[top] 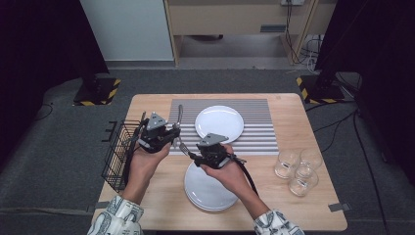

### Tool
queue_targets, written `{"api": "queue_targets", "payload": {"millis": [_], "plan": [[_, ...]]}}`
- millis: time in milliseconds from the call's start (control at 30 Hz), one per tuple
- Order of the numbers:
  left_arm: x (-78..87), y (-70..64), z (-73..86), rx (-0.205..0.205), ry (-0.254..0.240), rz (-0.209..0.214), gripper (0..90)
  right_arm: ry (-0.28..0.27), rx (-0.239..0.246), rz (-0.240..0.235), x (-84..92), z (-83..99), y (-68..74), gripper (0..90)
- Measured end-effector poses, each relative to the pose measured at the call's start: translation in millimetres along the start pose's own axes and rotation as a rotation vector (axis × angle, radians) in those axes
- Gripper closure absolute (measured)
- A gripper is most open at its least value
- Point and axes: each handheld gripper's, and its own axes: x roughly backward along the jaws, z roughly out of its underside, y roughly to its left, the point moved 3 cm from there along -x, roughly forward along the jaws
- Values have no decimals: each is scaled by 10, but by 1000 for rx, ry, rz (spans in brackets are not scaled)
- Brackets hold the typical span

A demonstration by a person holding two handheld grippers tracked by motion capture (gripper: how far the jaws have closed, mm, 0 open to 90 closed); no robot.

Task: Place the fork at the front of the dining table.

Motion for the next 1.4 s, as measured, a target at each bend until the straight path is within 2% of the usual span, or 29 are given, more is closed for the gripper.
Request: {"api": "queue_targets", "payload": {"millis": [467,733,1133,1400], "plan": [[-22,-61,6,-2,0,12,864,-8,13,-9,-89,-98,31,637],[-22,-81,2,-6,1,19,864,-42,2,2,-117,-197,25,700],[-31,-90,9,-7,8,23,864,-52,-1,-20,-174,-249,30,737],[-44,-105,10,-8,11,25,864,-62,9,-12,-191,-273,48,776]]}}
